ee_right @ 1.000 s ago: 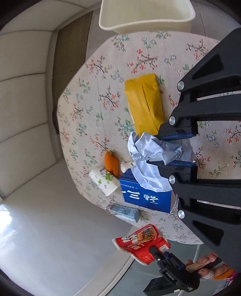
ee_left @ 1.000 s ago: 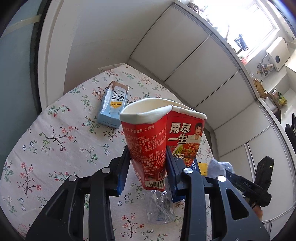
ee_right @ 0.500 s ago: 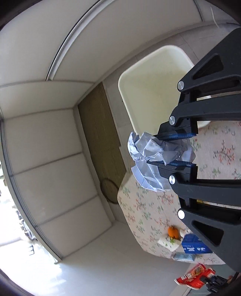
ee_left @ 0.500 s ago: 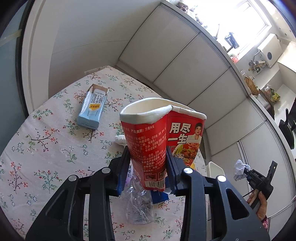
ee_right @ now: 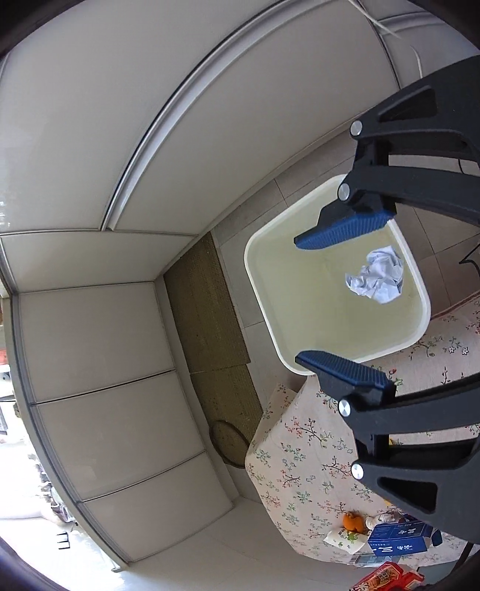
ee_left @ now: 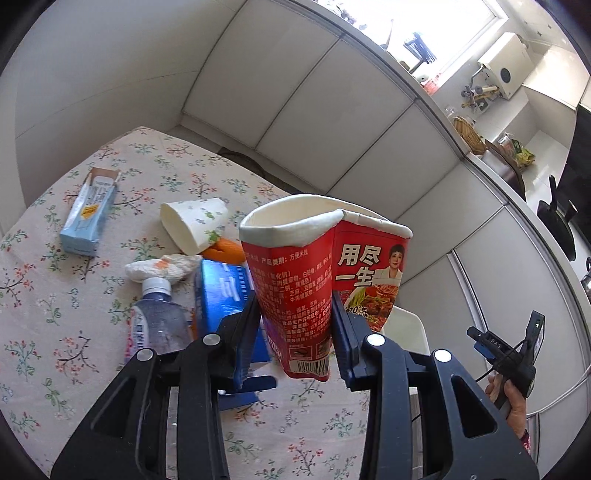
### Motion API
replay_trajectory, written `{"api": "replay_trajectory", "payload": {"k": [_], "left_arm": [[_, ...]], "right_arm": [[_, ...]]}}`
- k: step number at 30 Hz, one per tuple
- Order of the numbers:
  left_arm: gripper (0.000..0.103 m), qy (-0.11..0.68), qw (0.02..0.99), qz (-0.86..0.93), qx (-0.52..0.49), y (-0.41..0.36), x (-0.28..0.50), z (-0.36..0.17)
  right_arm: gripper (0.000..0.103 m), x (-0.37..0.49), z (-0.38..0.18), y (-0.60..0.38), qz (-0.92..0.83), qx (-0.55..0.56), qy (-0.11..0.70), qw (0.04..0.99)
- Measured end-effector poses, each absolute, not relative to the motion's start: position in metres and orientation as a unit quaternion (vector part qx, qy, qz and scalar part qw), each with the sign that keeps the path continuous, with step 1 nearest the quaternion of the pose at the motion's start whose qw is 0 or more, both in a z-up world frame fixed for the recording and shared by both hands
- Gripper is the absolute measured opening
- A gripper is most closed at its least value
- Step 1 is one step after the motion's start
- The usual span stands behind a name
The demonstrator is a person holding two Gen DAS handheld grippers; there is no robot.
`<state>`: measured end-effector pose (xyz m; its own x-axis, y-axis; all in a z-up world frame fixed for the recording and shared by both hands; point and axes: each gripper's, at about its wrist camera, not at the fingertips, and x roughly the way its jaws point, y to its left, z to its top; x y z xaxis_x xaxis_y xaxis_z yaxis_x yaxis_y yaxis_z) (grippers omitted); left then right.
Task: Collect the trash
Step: 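Carry the red noodle cup over the bin and release it with the left gripper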
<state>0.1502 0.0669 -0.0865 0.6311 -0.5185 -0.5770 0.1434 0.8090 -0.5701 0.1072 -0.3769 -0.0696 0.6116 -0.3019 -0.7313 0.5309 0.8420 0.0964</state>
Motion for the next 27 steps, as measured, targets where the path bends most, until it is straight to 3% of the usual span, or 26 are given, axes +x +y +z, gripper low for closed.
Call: {"api": "replay_trajectory", "payload": {"k": [2, 5, 27], "left_arm": [[0.035, 0.385, 0.866, -0.208, -0.243, 0.045, 0.156, -0.082], [0.035, 0.384, 0.863, -0.235, -0.231, 0.007, 0.163, -0.076], [0.036, 0.432, 0.818, -0.366, -0.101, -0.270, 0.197, -0.073]], "right_arm": [[0.076, 0.099, -0.062, -0.383, -0.244, 0.159, 0.359, 0.886], [0.089, 0.086, -0.053, -0.396, -0.256, 0.184, 0.343, 0.885], [0.089, 0.024, -0.053, -0.478, -0.370, 0.214, 0.353, 0.832]]}}
